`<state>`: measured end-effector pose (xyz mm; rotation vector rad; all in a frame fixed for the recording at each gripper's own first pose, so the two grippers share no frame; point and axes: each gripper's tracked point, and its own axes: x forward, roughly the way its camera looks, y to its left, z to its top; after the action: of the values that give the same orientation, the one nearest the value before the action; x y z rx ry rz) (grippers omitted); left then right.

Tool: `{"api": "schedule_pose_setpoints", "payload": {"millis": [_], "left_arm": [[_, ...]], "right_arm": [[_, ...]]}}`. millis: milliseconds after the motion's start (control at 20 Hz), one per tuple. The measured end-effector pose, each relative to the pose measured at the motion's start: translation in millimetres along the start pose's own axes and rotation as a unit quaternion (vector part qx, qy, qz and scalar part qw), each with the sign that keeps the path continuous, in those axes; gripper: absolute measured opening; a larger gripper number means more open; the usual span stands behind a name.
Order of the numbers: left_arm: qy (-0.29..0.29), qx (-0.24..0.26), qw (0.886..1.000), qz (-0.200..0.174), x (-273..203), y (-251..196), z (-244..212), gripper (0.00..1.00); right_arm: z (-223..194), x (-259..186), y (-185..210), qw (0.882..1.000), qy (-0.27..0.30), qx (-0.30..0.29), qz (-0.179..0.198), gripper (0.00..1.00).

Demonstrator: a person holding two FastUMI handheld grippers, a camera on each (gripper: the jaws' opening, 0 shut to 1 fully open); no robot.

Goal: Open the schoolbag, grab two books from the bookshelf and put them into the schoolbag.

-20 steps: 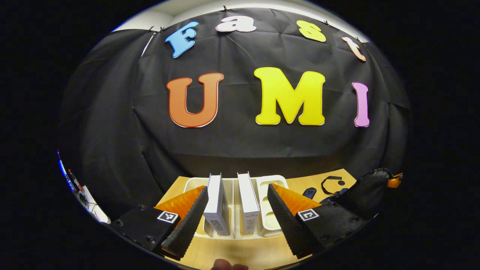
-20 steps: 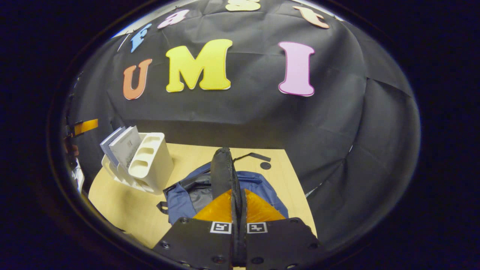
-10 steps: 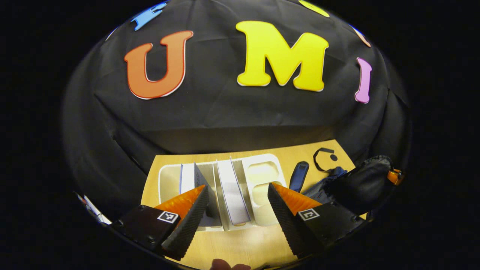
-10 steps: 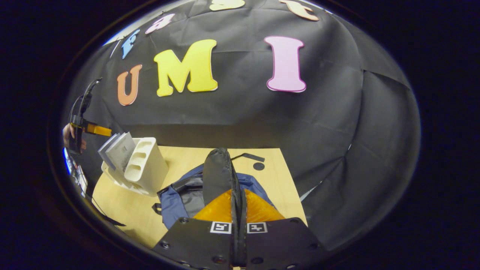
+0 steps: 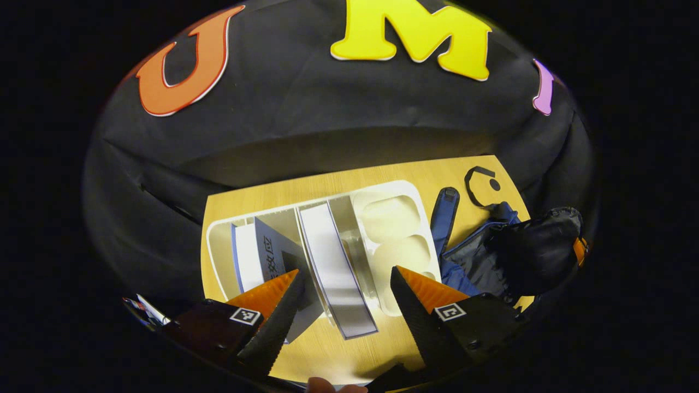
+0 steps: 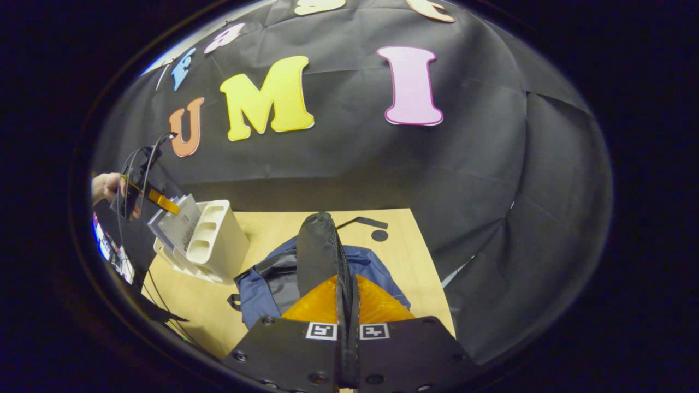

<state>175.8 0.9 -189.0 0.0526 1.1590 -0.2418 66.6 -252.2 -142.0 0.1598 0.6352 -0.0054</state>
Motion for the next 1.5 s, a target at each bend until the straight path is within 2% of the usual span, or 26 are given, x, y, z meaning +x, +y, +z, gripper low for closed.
{"api": "schedule_pose_setpoints", "payload": {"millis": [50, 150, 300, 550, 700, 750, 850, 950, 1000, 1150, 1200, 1250, 1500], "left_arm": [[0.021, -0.01, 1.0, -0.008, 5, -4, -7, 0.96], [0.057, -0.03, 0.998, -0.016, 11, -6, -18, 0.99], [0.092, -0.05, 0.994, -0.005, 21, 1, -28, 0.94], [0.131, -0.09, 0.987, -0.01, 33, -2, -42, 0.83], [0.139, -0.09, 0.986, -0.005, 34, -3, -40, 0.74], [0.143, -0.091, 0.985, 0.0, 34, -2, -40, 0.76], [0.164, -0.094, 0.982, 0.027, 32, 3, -48, 0.51], [0.162, -0.096, 0.982, 0.033, 24, 1, -47, 0.42], [0.157, -0.095, 0.982, 0.036, 17, 4, -47, 0.45], [0.138, -0.095, 0.986, 0.02, -13, -1, -50, 0.44], [0.132, -0.094, 0.987, 0.012, -25, -4, -52, 0.47], [0.124, -0.092, 0.988, 0.007, -37, -5, -53, 0.43], [0.083, -0.1, 0.991, -0.015, -110, 1, -69, 0.43]], "right_arm": [[-1, 1, 0, 1.0, 0.002, 0.0, 0.001, 0.0], [-3, 2, 0, 1.0, 0.005, 0.003, 0.003, 0.0], [-6, 3, 0, 1.0, 0.007, 0.006, 0.007, 0.0], [-12, 3, 0, 1.0, 0.011, 0.011, 0.011, 0.01], [-14, 1, -1, 1.0, 0.009, 0.015, 0.012, 0.0], [-14, 1, 0, 1.0, 0.009, 0.017, 0.013, 0.0], [-15, 1, 3, 1.0, 0.007, 0.02, 0.015, 0.01], [-13, 2, 4, 1.0, 0.004, 0.021, 0.015, 0.0], [-13, 3, 6, 1.0, 0.002, 0.022, 0.016, 0.0], [-13, 2, 11, 1.0, -0.001, 0.019, 0.018, 0.0], [-13, 2, 13, 1.0, -0.002, 0.021, 0.02, 0.0], [-15, 3, 15, 1.0, -0.002, 0.022, 0.021, 0.0], [-16, 0, 20, 1.0, 0.0, 0.017, 0.017, 0.0]]}}
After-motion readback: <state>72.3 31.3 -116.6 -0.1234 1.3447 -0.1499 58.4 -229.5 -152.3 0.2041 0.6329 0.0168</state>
